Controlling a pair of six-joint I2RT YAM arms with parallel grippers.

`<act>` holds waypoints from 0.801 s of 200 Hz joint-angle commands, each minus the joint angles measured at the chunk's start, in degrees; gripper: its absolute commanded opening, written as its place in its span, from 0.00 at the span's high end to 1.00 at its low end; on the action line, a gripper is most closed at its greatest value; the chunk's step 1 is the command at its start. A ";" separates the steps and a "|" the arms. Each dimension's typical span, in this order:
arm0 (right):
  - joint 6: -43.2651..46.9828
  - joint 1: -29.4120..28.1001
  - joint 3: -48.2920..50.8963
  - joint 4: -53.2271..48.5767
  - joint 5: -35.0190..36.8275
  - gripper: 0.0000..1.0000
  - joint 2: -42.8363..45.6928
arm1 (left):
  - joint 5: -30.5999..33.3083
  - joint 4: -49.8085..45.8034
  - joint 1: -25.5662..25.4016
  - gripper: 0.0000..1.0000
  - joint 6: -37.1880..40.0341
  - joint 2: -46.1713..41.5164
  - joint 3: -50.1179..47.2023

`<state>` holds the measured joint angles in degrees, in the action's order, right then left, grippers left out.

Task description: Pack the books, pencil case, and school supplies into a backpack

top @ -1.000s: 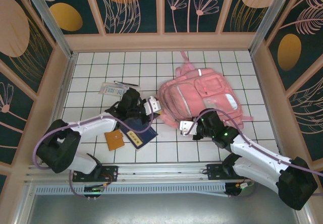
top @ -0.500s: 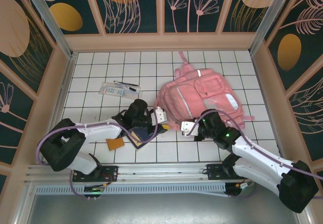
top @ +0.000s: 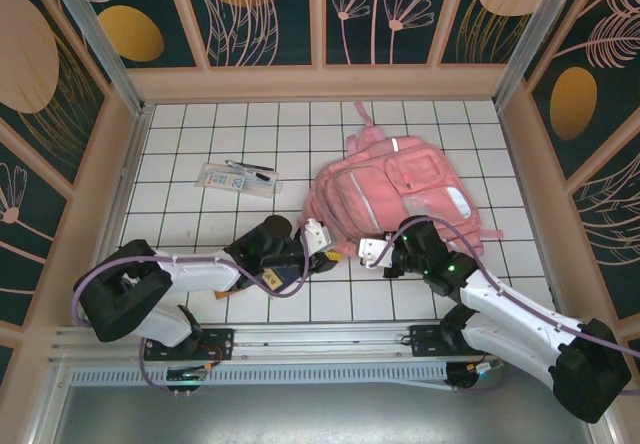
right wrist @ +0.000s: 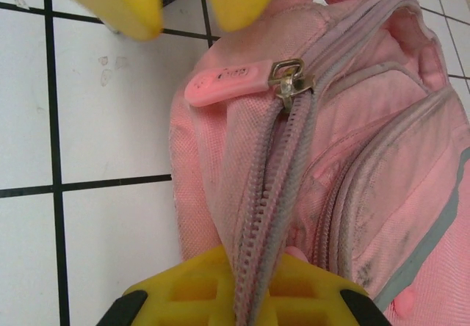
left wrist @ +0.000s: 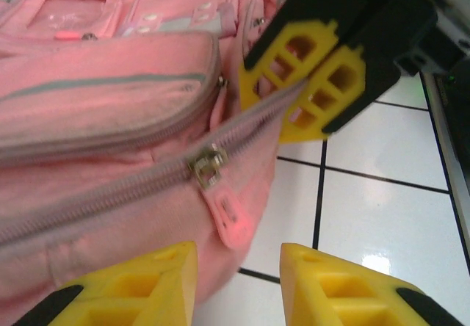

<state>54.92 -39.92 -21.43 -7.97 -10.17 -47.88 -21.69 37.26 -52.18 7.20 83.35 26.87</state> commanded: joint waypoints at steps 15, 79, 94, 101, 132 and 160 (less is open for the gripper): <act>-1.55 0.39 0.25 6.10 -1.34 1.00 0.97 | 2.89 8.18 -1.90 0.67 -4.49 1.58 -0.15; -2.09 0.20 0.14 6.45 -2.61 1.00 0.94 | 14.06 14.32 -5.82 0.66 -7.33 6.19 1.56; -2.34 0.11 0.24 6.51 -2.96 1.00 1.13 | 16.74 15.21 -5.82 0.66 -7.37 5.62 1.19; -2.43 -0.04 0.23 6.52 -3.09 1.00 1.12 | 16.65 15.33 -5.82 0.66 -7.20 5.42 1.27; -2.49 -0.73 0.41 6.85 -3.22 1.00 0.86 | 12.95 17.27 -5.82 0.66 -9.20 6.26 1.68; -2.53 -0.92 0.42 6.83 -3.18 1.00 0.94 | 13.56 19.54 -5.82 0.82 -11.64 7.77 0.71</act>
<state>53.23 -40.14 -21.19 -5.32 -11.03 -47.88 -8.49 50.39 -57.98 -1.23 89.78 27.92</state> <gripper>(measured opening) 0.066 0.243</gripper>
